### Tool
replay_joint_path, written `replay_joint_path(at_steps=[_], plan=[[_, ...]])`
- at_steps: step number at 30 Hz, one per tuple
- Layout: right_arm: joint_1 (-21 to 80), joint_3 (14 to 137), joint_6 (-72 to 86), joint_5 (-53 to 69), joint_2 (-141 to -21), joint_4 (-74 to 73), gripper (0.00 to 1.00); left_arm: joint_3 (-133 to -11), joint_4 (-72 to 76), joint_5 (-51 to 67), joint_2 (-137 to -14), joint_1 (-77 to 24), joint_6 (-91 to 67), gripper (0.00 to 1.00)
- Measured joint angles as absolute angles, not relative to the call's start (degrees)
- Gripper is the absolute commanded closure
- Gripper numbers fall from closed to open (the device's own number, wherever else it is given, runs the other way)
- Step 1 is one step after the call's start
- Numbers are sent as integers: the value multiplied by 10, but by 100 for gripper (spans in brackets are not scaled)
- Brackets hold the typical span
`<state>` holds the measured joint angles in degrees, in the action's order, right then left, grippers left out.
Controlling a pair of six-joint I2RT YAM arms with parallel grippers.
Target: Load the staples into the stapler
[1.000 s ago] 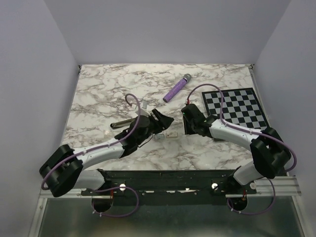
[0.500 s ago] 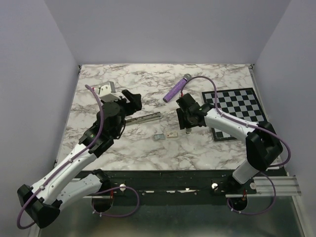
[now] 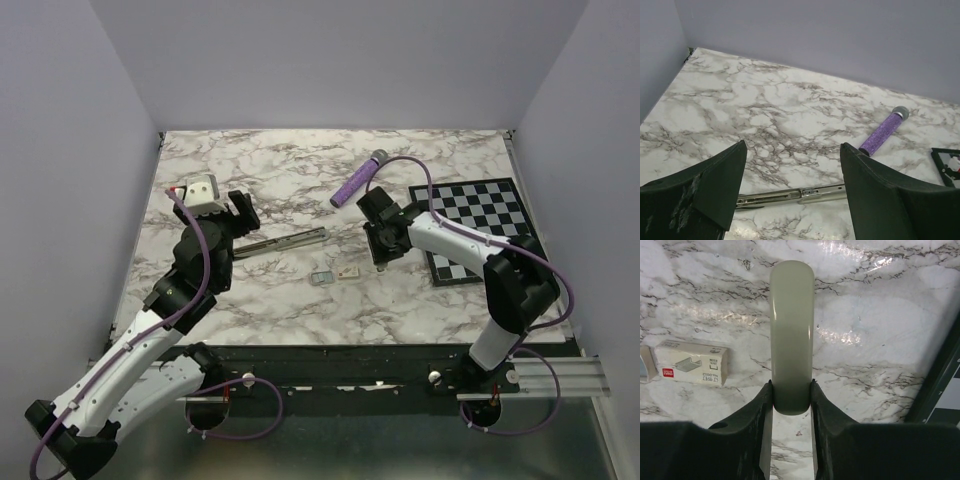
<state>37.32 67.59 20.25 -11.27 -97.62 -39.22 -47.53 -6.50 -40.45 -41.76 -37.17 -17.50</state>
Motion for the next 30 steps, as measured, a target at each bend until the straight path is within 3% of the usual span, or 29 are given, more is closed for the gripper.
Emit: replay_joint_path(at_steps=[2, 11, 30], plan=[[373, 680, 199, -111, -980, -396, 86, -464, -65, -407, -422, -371, -169, 17], [373, 676, 201, -105, -997, -392, 99, -451, -65, -415, -425, -369, -143, 17], [336, 700, 189, -97, -995, -399, 99, -442, -57, -416, -425, -365, -124, 17]])
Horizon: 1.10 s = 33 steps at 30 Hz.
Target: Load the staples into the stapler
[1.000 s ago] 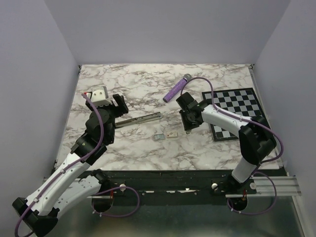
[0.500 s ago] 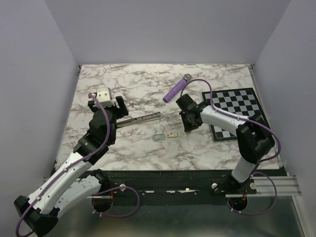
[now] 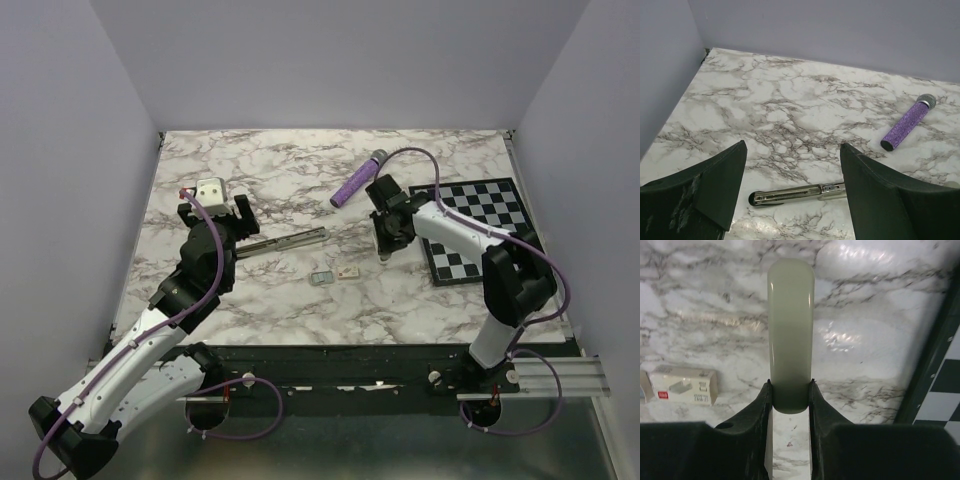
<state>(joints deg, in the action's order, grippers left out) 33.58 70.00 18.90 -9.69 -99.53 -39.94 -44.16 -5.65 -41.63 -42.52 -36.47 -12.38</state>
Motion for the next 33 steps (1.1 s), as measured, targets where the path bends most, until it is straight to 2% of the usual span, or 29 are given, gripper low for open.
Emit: replay_joint_path(at_steps=[8, 15, 17, 18, 24, 33], plan=[[276, 766, 154, -105, -1041, -400, 95, -435, -53, -417, -425, -364, -118, 16], [269, 800, 132, -110, -1077, -399, 66, -435, -53, -417, -432, -364, -117, 17], [269, 806, 127, -109, -1083, -399, 62, -435, -53, -417, -434, -364, -117, 17], [269, 808, 125, -109, -1084, -399, 55, -435, -53, -416, -435, -364, -117, 17], [269, 818, 117, -108, -1079, -399, 35, -435, -53, -416, -439, -363, -117, 16], [270, 824, 81, -39, -1014, -382, 27, -435, -53, -416, -441, -356, -117, 16]])
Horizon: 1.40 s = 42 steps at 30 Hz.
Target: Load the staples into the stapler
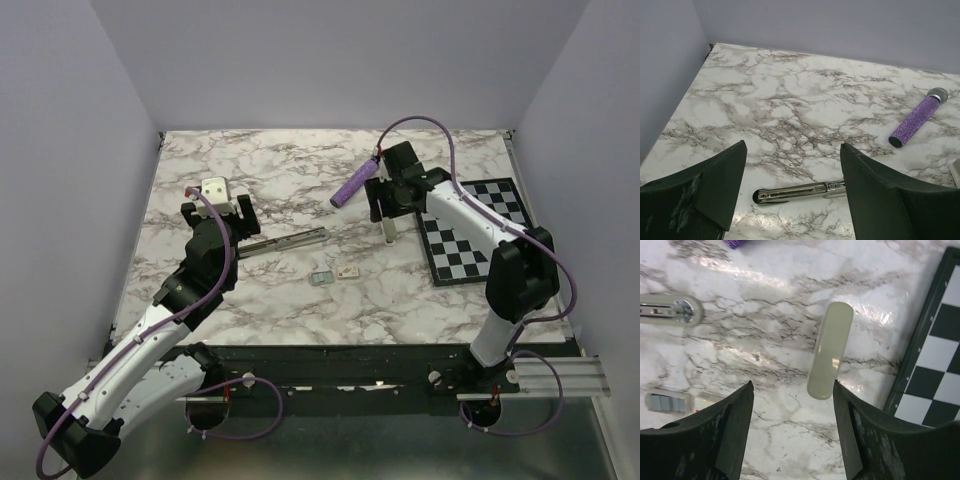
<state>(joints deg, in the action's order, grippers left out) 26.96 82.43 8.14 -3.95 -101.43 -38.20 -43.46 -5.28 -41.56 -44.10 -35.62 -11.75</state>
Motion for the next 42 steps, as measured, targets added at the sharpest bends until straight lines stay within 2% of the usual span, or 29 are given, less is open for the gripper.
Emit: replay_joint_path(at_steps=[7, 11, 24, 38, 42], plan=[[300, 856, -2, 55, -1029, -337, 24, -435, -53, -415, -442, -349, -118, 16], [325, 912, -40, 109, -1085, -317, 21, -435, -52, -414, -442, -344, -118, 16], [372, 1045, -92, 217, -1254, -300, 21, -435, -52, -398, -443, -328, -119, 16], [406, 1008, -131, 214, -1267, -298, 25, -435, -52, -382, -443, -321, -124, 16], [419, 995, -139, 190, -1267, -298, 32, -435, -52, -380, -443, -318, -125, 16]])
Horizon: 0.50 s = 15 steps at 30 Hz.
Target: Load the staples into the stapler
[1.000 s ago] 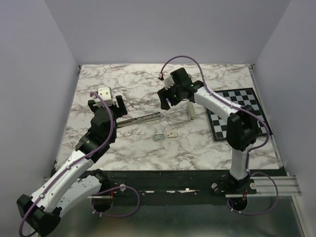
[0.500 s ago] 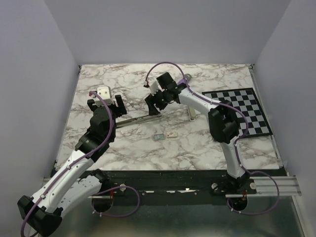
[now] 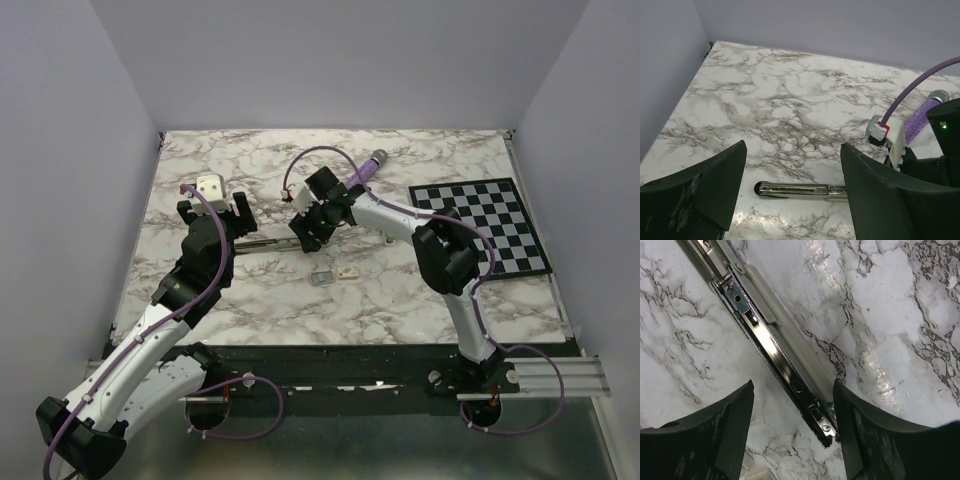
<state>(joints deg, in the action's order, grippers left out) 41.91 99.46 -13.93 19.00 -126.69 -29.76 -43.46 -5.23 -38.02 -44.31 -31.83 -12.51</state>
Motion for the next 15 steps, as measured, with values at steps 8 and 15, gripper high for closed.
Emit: replay_joint_path(at_steps=[8, 15], plan=[[434, 962, -154, 131, -1250, -285, 63, -435, -52, -377, -445, -318, -127, 16], [439, 899, -150, 72, -1206, -278, 73, -435, -52, -374, -446, -316, -129, 16]])
